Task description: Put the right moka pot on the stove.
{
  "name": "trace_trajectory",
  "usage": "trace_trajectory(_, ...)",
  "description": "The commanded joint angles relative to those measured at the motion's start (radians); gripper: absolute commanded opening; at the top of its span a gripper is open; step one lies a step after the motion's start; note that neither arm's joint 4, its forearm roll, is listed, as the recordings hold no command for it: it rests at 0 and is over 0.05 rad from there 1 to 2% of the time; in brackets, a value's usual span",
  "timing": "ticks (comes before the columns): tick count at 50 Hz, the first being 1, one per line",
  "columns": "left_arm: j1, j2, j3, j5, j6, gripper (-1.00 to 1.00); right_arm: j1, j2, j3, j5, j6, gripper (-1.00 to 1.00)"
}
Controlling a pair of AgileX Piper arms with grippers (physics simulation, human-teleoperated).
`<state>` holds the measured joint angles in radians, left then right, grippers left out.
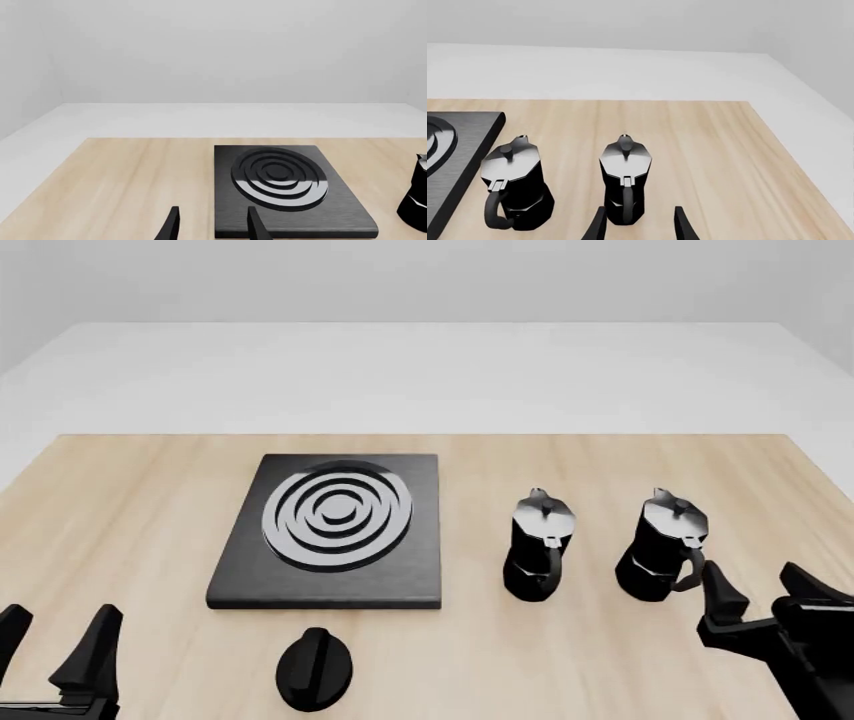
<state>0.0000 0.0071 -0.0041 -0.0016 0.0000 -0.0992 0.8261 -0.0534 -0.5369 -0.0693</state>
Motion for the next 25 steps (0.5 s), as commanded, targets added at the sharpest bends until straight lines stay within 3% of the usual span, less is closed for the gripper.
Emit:
trace_trajectory(1, 0.000, 0.000, 0.000, 0.000, 0.000, 1.00, -0.006, 0.178, -0.025, -0.109, -0.003, 1.00)
trace_trajectory(25, 0.000, 0.000, 0.000, 0.000, 0.000, 1.00, 0.006, 0.393, -0.073, -0.217, 0.013, 1.00)
